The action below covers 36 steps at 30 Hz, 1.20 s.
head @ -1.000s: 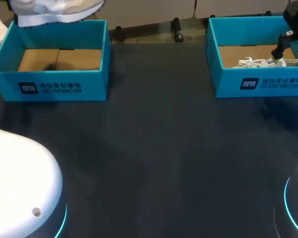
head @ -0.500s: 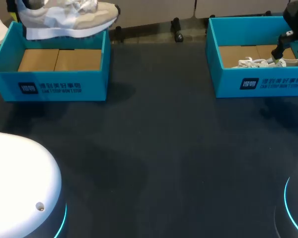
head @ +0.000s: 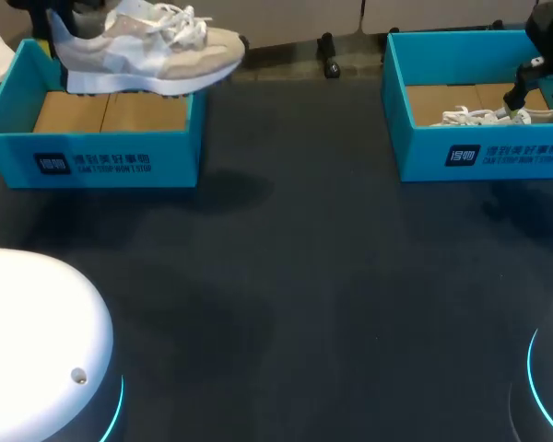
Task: Take the shoe out of the shoebox, open the shoe tongue, remove and reinsert the insole, then place the shoe into the shoebox
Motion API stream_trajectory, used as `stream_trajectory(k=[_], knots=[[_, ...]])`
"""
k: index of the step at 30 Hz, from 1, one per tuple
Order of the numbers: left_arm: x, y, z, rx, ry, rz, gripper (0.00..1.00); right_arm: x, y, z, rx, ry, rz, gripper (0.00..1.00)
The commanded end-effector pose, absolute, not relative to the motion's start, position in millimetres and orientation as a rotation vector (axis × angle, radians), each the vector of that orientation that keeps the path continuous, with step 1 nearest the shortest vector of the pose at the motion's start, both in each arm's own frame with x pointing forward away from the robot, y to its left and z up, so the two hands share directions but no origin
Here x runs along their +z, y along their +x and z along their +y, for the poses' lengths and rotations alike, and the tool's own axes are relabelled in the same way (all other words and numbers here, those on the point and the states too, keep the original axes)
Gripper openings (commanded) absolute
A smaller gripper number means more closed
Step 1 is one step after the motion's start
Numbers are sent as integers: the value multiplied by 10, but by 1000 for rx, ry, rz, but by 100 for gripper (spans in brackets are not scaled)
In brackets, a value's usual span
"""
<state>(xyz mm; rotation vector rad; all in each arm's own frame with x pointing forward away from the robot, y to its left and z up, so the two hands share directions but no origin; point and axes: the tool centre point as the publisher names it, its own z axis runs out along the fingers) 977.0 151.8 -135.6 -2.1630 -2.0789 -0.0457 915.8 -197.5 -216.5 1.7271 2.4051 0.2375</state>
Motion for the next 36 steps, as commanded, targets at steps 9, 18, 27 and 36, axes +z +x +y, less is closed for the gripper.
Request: stream_trajectory(k=[9, 18, 27, 36], knots=[[-1343, 9277, 1216, -271, -2281, -2125, 0, -2167, 9161, -1971, 236, 1728, 2403, 100], [-1376, 8927, 1044, -257, -2284, -2114, 0, -2167, 9161, -1971, 236, 1728, 2403, 100], [-1449, 8562, 808, -242, -2259, -2143, 0, -2167, 9161, -1971, 236, 1728, 2403, 100], [-1519, 8251, 508, -250, -2192, -2248, 0, -2167, 9161, -1971, 236, 1728, 2403, 100]])
